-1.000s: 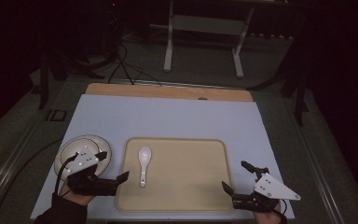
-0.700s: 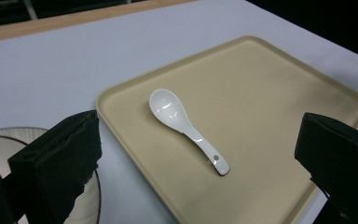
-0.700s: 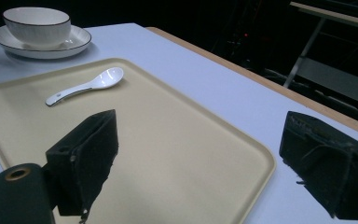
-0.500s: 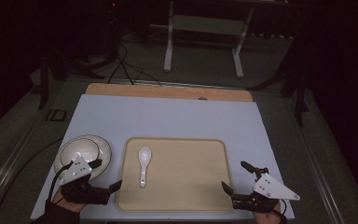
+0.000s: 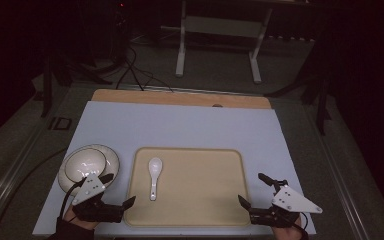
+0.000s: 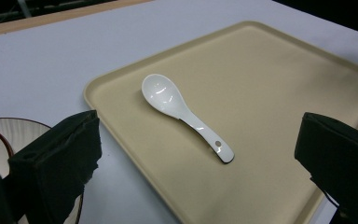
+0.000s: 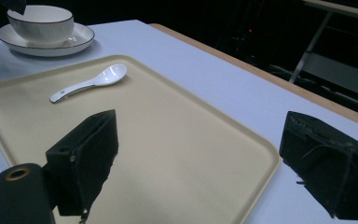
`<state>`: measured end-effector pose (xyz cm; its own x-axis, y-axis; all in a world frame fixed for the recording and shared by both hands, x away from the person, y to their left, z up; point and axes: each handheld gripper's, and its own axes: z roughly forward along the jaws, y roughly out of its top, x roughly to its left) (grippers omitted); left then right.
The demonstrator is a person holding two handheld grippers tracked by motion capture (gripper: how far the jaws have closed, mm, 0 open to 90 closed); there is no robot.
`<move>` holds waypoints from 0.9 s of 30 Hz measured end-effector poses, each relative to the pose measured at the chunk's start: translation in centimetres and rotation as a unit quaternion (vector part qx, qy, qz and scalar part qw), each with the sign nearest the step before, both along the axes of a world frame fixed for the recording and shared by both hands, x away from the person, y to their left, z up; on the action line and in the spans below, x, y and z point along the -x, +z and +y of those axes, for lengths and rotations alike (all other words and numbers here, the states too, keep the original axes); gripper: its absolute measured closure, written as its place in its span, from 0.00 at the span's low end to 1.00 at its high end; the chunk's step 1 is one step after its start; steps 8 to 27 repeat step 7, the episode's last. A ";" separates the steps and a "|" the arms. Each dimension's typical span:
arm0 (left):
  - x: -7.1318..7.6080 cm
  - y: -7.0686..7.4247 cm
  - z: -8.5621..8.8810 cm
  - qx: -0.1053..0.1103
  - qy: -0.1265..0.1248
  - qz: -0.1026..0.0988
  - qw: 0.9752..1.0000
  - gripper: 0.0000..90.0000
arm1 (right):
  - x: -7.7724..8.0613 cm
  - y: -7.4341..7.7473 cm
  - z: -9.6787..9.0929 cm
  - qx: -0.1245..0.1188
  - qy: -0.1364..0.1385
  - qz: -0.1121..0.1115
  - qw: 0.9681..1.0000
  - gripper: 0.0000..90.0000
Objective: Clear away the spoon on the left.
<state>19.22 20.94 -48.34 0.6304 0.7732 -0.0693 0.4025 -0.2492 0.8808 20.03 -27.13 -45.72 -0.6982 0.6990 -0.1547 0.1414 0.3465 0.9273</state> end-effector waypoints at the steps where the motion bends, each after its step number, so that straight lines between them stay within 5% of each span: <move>1: 0.0 0.0 0.0 0.001 0.000 0.000 1.000 0.01 | -0.1 0.0 0.0 0.000 0.000 0.002 1.000 0.13; 27: 0.0 -0.2 -0.2 -0.003 -0.004 0.003 1.000 0.01 | -0.1 0.0 -0.3 -0.006 -0.001 0.007 1.000 0.13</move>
